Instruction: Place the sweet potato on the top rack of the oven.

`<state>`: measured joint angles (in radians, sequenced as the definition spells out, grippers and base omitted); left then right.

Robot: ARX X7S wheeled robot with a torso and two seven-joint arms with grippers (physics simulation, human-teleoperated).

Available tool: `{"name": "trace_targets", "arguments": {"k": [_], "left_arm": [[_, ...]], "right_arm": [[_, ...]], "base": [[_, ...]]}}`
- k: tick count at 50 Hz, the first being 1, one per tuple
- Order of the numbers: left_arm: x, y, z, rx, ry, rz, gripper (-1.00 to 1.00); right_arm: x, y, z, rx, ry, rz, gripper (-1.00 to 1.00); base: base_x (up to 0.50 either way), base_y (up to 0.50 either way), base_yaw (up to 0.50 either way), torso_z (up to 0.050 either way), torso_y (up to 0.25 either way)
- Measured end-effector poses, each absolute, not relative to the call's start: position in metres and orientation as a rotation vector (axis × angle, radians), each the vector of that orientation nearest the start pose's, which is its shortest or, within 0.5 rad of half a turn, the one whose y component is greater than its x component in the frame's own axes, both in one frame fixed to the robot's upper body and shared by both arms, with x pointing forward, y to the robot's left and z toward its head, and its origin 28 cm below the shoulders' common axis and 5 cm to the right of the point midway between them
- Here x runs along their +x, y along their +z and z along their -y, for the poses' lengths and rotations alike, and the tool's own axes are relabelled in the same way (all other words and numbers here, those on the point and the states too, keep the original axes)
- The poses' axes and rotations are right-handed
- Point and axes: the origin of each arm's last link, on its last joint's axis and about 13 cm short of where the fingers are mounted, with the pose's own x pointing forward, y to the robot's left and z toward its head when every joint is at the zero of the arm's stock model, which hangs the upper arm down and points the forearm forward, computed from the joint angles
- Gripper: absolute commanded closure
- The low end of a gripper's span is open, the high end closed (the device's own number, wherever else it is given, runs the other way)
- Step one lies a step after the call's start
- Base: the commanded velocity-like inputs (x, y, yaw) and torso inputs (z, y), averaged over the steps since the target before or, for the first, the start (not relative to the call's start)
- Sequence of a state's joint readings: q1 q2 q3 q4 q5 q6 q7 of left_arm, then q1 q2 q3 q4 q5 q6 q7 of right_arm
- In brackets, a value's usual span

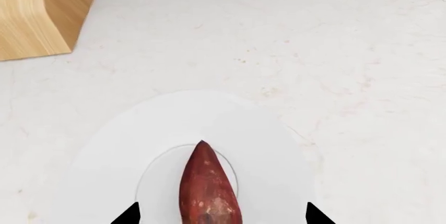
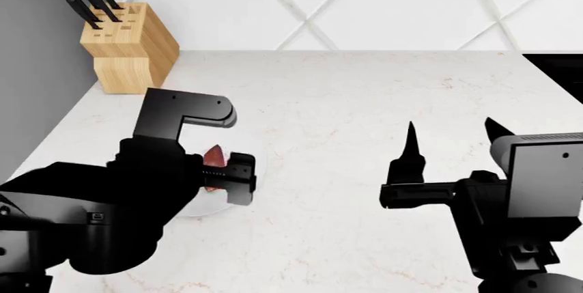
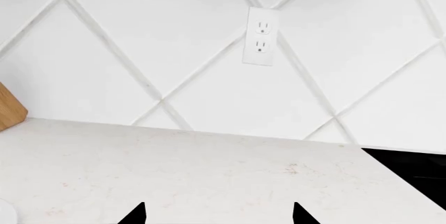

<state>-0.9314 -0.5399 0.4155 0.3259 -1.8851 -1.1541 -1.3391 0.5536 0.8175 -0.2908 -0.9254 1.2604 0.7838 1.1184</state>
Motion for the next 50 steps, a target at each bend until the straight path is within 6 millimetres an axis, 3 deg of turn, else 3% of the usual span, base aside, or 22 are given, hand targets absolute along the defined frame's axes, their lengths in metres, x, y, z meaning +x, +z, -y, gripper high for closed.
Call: {"name": "trace_targets", "arguments": {"k": [50], "left_arm": [[0.244, 0.214, -0.198, 0.079, -0.108, -0.562, -1.0]], "right_arm": [[0.18, 0.207, 0.111, -0.115, -0.035, 0.083, -1.0]], "base": [[0.0, 0.0, 0.0, 0.0, 0.0]]}}
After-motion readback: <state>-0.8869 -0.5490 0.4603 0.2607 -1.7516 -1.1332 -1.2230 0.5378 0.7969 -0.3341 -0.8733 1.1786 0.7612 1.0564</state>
